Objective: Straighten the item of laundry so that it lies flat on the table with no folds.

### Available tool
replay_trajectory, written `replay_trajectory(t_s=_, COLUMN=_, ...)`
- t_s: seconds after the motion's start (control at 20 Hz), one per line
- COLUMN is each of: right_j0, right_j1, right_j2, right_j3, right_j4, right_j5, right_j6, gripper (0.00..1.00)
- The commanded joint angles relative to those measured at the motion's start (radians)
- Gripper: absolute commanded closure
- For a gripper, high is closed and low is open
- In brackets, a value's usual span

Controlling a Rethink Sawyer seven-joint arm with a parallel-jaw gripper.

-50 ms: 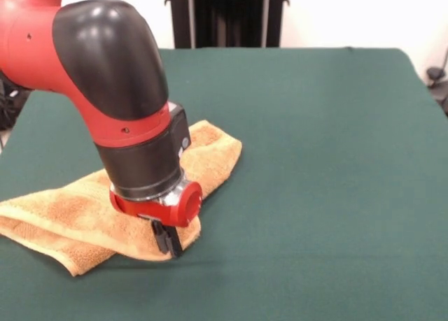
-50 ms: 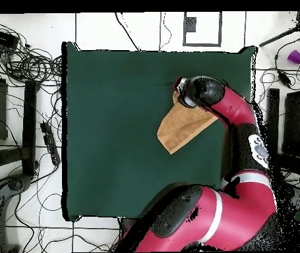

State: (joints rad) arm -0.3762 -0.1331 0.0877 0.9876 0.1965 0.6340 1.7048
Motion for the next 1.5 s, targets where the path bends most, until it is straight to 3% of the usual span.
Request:
replay_trajectory(t_s=0.05, right_j0=0.155, right_j1=0.339, right_j2=0.044, right_j3=-0.131, right_j4=0.117, right_j5=-0.202, right_j6=0.364, gripper=1.00)
replay_trajectory(t_s=0.5, right_j0=0.213, right_j1=0.355, right_j2=0.011, right_j3=-0.131, right_j4=0.246, right_j5=-0.321, right_j6=0.453, gripper=1.00)
replay_trajectory(t_s=1.05, right_j0=0.139, right_j1=0.294, right_j2=0.143, right_j3=-0.006, right_j4=0.238, right_j5=-0.399, right_j6=0.347, gripper=1.00)
replay_trajectory(t_s=1.5, right_j0=0.074, right_j1=0.218, right_j2=0.227, right_j3=0.066, right_j4=0.259, right_j5=-0.349, right_j6=0.337, gripper=1.00)
